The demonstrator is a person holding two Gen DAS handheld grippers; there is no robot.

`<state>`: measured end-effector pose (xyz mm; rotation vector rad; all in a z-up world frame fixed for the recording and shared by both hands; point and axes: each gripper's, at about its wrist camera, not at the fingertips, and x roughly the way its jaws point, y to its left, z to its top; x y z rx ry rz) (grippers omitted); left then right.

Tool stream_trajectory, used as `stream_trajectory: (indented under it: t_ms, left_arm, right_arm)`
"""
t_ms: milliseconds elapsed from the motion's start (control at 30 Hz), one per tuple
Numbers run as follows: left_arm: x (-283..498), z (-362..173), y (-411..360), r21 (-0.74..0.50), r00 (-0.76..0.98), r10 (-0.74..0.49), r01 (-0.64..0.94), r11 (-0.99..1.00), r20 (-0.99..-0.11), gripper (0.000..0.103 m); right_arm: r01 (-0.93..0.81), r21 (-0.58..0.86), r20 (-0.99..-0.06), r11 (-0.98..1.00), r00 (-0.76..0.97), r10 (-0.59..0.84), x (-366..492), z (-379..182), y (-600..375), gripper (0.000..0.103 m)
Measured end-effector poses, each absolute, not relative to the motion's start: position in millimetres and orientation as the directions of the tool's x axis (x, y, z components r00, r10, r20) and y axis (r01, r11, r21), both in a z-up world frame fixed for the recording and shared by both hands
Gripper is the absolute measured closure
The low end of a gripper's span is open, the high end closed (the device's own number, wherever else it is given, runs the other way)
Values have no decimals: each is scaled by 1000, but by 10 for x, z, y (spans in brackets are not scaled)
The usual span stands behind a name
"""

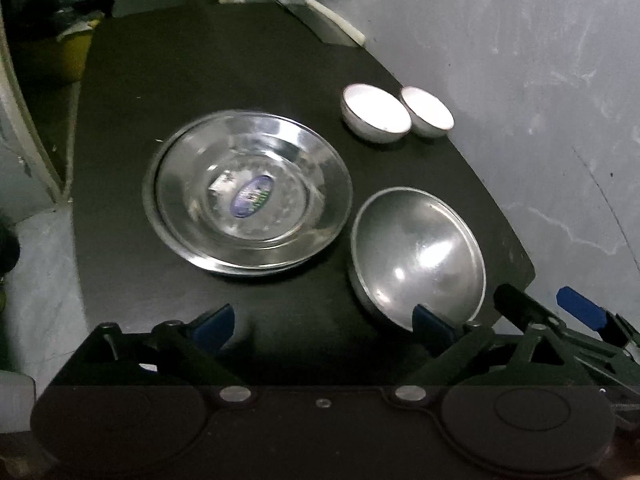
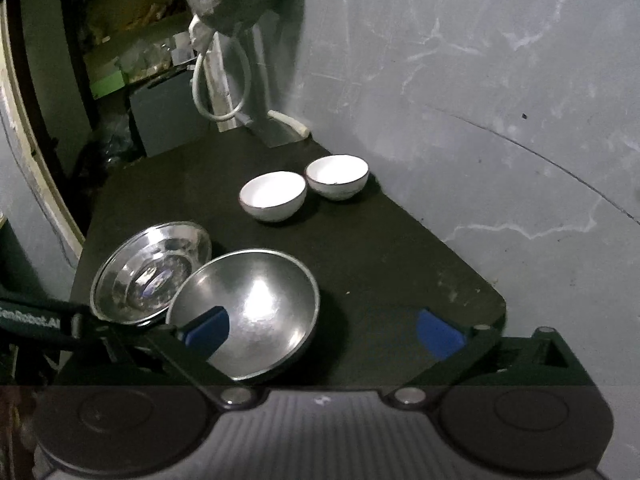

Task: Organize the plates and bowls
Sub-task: 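Lower the steel bowl onto the table and open both grippers, then move both grippers over to the two white bowls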

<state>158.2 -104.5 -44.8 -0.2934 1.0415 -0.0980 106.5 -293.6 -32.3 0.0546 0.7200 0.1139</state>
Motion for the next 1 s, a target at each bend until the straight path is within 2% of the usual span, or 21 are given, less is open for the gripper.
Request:
stream_trajectory:
  t_ms: [233, 467, 767, 867, 1000]
  left_arm:
    - [1397, -230, -799, -337, 621, -184, -137, 932, -762, 3]
    - [1665, -29, -666, -301, 648, -122, -172, 938, -752, 1]
    - [2660, 93, -673, -170, 639, -33, -154, 973, -768, 1]
    - [3049, 47, -747, -123, 598, -7, -154, 980, -801, 1]
    - [3479, -52, -822, -111, 563, -27, -115, 987, -826, 1]
  right_arm:
    - [-100, 31, -626, 995, 774, 97, 934, -218, -2856, 0]
    - [-61, 101, -626, 993, 772, 112, 1139, -226, -2974, 0]
    - [-19, 261, -649, 965, 736, 190, 1962, -353, -3123, 0]
    - [-11, 309, -663, 951, 714, 224, 2299, -388, -3126, 0]
    - [-5, 320, -686, 947, 689, 235, 2690, -463, -3108, 0]
